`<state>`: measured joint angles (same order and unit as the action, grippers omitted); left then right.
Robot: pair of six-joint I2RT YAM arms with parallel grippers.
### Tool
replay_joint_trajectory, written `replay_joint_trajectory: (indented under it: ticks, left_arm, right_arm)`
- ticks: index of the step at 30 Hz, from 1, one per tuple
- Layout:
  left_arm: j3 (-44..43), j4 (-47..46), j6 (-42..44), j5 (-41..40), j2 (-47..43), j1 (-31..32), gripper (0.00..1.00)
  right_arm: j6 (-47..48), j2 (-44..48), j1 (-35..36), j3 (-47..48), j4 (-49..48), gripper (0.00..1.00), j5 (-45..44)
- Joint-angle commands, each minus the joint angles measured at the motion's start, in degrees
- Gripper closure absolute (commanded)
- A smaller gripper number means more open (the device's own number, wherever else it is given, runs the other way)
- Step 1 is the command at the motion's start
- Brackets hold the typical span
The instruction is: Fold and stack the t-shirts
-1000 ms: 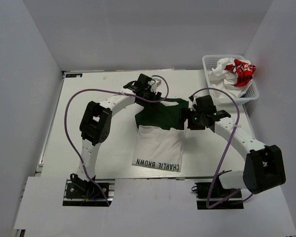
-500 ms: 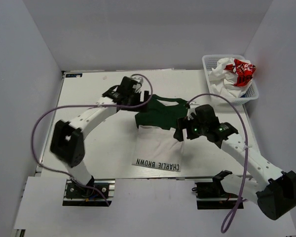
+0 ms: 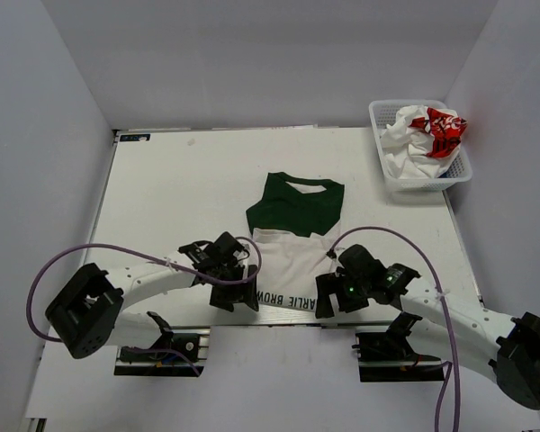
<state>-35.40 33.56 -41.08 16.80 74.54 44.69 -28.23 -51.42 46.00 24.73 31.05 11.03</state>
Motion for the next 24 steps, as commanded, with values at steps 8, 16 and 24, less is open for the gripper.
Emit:
replay_joint_trajectory:
  ticks: [8, 16, 24]
  left_arm:
    - [-6.2, -5.4, 1.3, -3.9, 12.9, 3.8, 0.7]
    - [-7.4, -4.7, 2.4, -4.0, 10.8, 3.8, 1.0]
    - [-15.5, -1.3, 1.9, -5.0, 4.6, 5.0, 1.0]
  right_arm:
    - [-6.7, -5.1, 2.1, -2.6, -12.4, 0.27, 1.1]
    - [-6.9, -6.3, 2.1, -1.5, -11.8, 0.85, -3.6]
    - [-5.4, -1.8, 2.0, 7.9, -6.2, 1.0, -7.2]
